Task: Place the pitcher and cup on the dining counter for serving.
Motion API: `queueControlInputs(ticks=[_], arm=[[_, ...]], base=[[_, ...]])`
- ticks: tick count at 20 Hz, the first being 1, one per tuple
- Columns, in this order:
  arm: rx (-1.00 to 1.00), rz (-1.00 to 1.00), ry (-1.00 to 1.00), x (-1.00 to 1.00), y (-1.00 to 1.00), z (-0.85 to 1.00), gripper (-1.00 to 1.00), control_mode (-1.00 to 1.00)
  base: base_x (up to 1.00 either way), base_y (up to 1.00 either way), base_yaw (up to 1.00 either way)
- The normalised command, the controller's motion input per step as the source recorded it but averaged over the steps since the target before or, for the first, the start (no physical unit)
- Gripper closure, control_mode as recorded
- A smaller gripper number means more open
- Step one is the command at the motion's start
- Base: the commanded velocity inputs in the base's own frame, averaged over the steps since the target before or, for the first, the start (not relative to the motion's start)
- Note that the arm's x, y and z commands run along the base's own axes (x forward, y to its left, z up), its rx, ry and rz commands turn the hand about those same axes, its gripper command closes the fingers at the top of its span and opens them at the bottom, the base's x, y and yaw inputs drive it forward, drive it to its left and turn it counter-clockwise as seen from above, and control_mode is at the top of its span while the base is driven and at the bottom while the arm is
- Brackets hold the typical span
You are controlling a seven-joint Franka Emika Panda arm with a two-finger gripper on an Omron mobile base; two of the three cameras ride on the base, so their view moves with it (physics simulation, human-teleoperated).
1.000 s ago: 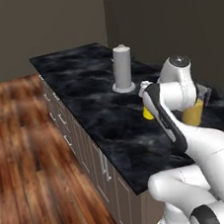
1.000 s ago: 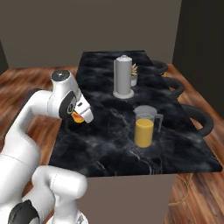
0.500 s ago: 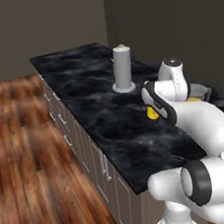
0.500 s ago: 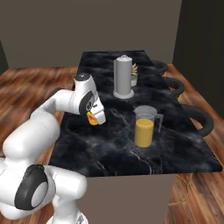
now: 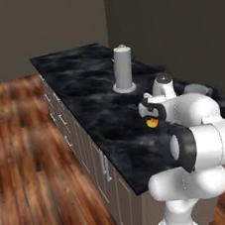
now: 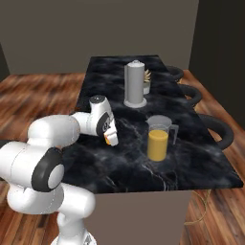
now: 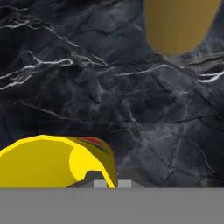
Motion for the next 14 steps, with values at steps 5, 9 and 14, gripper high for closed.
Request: queueControlInputs(ticks=[5,9,14], arm=[[0.01,-0.13,0.0,0.27,-0.02,-0.77,1.0,-1.0],[0.01,-0.06,0.0,0.22,-0.04,-0.47,1.0,-1.0],[0.0,0.0,-0.01,0.04,-0.06,-0.05,-1.0,-1.0]], base=[[0.0,0.0,0.0],[0.0,0.0,0.0],[0.0,0.0,0.0]])
